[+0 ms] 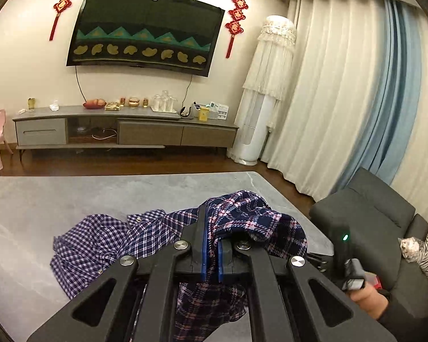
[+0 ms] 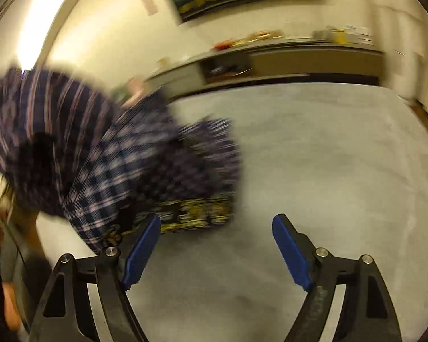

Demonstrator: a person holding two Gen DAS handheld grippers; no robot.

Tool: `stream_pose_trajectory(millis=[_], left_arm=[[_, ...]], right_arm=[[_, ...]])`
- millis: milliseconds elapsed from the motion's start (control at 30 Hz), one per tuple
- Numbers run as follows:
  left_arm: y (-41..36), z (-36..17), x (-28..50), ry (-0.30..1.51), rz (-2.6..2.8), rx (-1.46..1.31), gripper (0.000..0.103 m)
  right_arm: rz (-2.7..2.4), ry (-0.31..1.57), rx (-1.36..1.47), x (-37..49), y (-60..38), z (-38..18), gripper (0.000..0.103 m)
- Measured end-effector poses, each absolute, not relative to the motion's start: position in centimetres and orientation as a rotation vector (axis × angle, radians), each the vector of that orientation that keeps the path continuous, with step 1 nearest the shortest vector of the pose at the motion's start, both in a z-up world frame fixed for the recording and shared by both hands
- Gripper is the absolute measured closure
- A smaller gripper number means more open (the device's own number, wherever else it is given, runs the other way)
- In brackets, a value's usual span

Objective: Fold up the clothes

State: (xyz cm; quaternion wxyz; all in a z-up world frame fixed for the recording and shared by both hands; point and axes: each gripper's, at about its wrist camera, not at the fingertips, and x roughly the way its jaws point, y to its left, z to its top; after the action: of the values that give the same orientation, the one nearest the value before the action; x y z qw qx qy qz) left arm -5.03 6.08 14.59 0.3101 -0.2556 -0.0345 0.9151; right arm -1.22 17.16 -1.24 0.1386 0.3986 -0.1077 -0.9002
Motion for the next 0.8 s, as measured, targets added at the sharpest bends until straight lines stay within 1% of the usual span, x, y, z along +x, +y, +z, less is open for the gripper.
stream_pose_trajectory(millis=[67,167,200,233,267,300,333,433,567,633,667,733,767,800], left_arm=[[5.9,15.1,-4.5,-0.068,2.415,-0.682,0.100],[5.5,16.3,-3.8,-0.056,2.406,-0.667,0.100],[5.3,16.9,-3.4,-0.051,2.395,-0.655,0.100],[5.1,17.4,-3.0,-0.040,2.385,-0.638,0.100],[5.0,18.0,-2.5,-0.027,2.374,-0.621,0.100],[4.8,18.6,-1.9,-0.017,2.366,-0.606,0.100],[4.5,19.2,-1.4,-0.009,2.358,-0.593,0.100],[2.5,22.0,0.2,-0.021,2.362,-0.522,0.100],[-2.2,27.8,2.5,-0.174,2.297,-0.356,0.100],[-4.7,30.4,2.9,-0.284,2.256,-0.284,0.100],[-6.0,31.2,2.4,-0.339,2.253,-0.268,0.100],[-8.2,31.2,0.1,-0.434,2.283,-0.296,0.100],[-9.0,30.2,-1.9,-0.469,2.316,-0.348,0.100],[-9.7,28.2,-4.6,-0.509,2.341,-0.443,0.099]], right_arm=[[-2.544,-0.233,1.162,-1.5,14.7,-1.5,0.020],[-2.576,-0.107,1.102,-1.0,11.9,-1.0,0.021],[-2.629,-0.137,1.052,-0.6,12.7,0.5,0.021],[-2.682,-0.168,1.000,-0.2,13.5,2.0,0.027],[-2.733,-0.199,0.946,0.2,14.3,3.4,0.053],[-2.783,-0.230,0.891,0.6,15.2,4.9,0.070],[-2.831,-0.262,0.833,1.0,16.0,6.3,0.098],[-2.965,-0.351,0.644,2.4,18.4,11.0,0.099],[-3.037,-0.260,0.236,7.6,20.3,23.8,0.099],[-3.043,-0.131,0.105,8.8,19.2,28.7,0.098],[-3.044,-0.070,0.071,8.9,18.4,30.3,0.098],[-3.052,0.037,0.137,7.1,16.4,30.8,0.098],[-3.054,0.088,0.183,5.8,15.4,30.8,0.098],[-3.052,0.122,0.290,3.0,14.4,29.6,0.098]])
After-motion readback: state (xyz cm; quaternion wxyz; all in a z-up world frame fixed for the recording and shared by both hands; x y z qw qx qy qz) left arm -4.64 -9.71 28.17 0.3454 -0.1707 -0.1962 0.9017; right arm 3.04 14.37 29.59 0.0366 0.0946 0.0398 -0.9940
